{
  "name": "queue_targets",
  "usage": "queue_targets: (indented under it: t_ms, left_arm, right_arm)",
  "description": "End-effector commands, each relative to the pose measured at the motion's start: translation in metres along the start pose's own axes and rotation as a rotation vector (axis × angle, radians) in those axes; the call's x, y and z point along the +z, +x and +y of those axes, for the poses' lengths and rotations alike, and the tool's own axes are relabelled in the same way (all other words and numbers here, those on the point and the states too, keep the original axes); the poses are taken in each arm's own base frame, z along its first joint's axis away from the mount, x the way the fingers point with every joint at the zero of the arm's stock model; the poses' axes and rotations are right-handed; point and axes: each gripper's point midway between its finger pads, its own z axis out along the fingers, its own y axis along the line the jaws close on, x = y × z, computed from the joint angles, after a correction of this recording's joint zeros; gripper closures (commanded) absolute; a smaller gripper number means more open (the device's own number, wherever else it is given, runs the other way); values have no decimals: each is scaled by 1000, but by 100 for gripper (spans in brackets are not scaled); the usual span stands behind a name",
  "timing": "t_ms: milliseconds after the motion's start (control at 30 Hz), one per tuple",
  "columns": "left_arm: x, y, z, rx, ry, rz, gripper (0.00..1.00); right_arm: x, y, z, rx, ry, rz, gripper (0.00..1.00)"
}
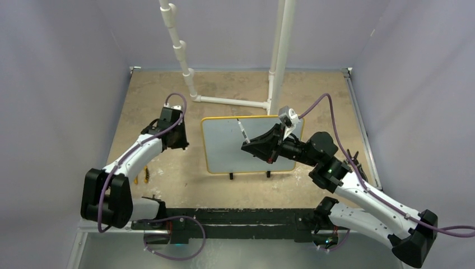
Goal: Write a sentence on the whiteboard
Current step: Place the pen cap at the center of the board, then pass from the right arm to the left
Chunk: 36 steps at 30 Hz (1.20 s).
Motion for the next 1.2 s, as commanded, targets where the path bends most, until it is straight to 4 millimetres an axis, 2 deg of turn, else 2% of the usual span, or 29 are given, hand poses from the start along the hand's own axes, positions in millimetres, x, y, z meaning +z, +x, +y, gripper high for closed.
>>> queue_targets:
  t_ms: [0, 167, 333, 433, 567, 633, 733, 800, 867, 900, 1000, 1067, 1167]
  left_arm:
    - [19, 14, 2, 16, 2, 53, 100]
    - [36, 37, 10, 46, -37, 162, 97]
    - [44, 51, 15, 53, -63, 228, 86]
    - [42, 46, 15, 38, -67, 204, 68]
    - [35, 37, 16, 31, -77, 160, 49]
    - [27, 24, 23, 29, -117, 102, 41]
    - [-3, -17, 33, 11, -182, -88, 38]
    - [-34, -49, 30, 5, -160, -248, 37]
    - [-71, -78, 21, 15, -96, -399, 34]
    - [-92, -93, 14, 21, -53, -468, 33]
    - [-145, -119, -15, 48, 111, -596, 33]
    - [-178, -128, -39, 69, 252, -657, 33]
    - [-225, -131, -75, 115, 486, -724, 32]
  right_arm:
    - [-5, 1, -1, -39, 8, -2, 100]
    - [-8, 6, -3, -49, 21, 13, 100]
    - [-12, 14, -7, -26, 43, 36, 100]
    - [-15, 18, -9, -5, 63, 51, 100]
    - [-17, 28, -15, 31, 97, 78, 100]
    - [-17, 34, -18, 54, 110, 102, 100]
    - [-14, 42, -24, 70, 134, 128, 100]
    - [-12, 41, -26, 66, 143, 132, 100]
    - [-6, 32, -26, 53, 141, 118, 100]
    - [-3, 29, -26, 49, 139, 117, 100]
    - [10, 19, -25, 43, 129, 107, 100]
    - [19, 10, -23, 43, 117, 89, 100]
    - [31, -5, -20, 30, 93, 32, 100]
